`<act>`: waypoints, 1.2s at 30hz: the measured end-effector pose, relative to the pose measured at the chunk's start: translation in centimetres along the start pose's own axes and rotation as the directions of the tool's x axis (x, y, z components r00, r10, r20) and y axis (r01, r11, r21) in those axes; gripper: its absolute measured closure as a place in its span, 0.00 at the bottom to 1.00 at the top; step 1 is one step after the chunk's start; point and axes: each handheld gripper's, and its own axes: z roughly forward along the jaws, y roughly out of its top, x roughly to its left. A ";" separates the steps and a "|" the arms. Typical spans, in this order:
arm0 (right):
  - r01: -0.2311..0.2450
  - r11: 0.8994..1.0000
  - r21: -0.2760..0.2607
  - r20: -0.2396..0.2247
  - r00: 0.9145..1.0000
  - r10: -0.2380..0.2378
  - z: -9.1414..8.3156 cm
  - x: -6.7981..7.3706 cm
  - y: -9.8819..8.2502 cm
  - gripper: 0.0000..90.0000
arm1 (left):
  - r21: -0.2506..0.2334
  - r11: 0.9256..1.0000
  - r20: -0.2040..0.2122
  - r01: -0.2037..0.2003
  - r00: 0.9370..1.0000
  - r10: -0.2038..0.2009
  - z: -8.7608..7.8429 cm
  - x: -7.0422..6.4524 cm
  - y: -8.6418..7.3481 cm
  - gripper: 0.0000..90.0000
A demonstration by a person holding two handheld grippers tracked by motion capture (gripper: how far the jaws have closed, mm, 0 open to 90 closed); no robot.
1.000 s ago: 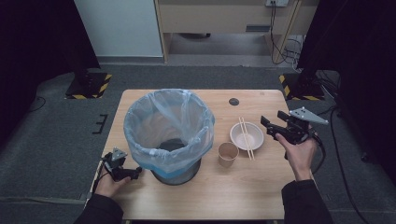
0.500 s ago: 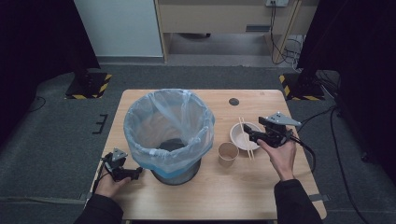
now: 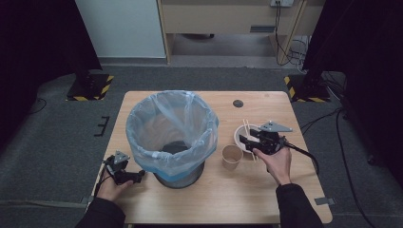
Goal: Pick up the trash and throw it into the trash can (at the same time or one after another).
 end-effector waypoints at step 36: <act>0.056 0.978 0.200 -0.104 0.994 -0.036 1.4 1.0 -1.2 0.94 | 0.000 1.000 0.001 -0.001 1.000 0.001 0.0 0.0 0.0 0.00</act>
